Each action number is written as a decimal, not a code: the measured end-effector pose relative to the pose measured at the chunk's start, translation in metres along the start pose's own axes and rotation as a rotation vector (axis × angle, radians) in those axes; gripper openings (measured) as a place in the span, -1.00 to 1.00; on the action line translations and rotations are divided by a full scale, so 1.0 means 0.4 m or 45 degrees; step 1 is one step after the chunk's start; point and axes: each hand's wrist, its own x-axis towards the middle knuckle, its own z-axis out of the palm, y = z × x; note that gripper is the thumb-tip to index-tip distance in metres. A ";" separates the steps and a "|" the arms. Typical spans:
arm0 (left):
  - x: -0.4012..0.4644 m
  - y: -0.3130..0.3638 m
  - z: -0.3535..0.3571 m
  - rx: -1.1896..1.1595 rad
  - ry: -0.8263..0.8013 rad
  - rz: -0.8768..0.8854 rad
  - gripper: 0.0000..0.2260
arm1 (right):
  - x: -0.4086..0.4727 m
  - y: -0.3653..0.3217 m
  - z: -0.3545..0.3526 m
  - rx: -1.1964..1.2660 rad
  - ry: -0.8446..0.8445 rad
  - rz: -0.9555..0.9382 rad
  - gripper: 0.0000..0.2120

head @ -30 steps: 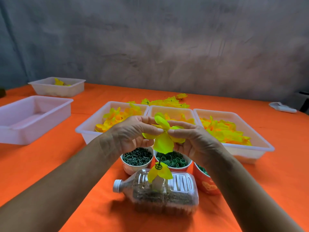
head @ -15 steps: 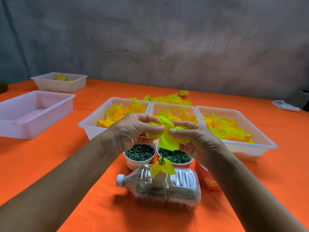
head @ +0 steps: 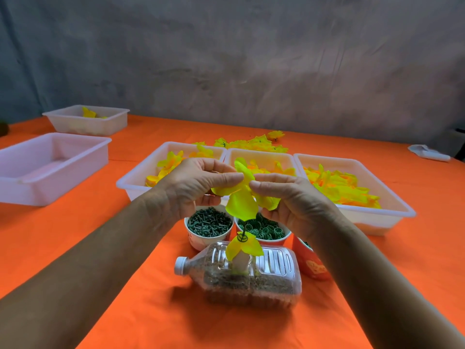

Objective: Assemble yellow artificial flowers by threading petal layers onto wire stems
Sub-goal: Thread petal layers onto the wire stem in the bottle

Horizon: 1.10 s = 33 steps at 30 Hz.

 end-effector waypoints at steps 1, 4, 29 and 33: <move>-0.002 0.000 -0.002 -0.002 -0.026 -0.016 -0.71 | -0.001 -0.001 0.001 -0.011 -0.004 0.005 -0.69; -0.007 -0.003 -0.010 0.017 -0.110 -0.059 -0.69 | -0.005 0.004 0.003 -0.029 -0.009 0.027 -0.69; -0.007 -0.005 0.002 0.036 -0.287 -0.215 -0.89 | -0.014 -0.004 -0.008 -0.107 -0.044 0.196 -0.78; -0.007 -0.010 0.005 0.032 -0.296 -0.226 -0.89 | -0.013 0.001 -0.009 -0.088 -0.036 0.199 -0.79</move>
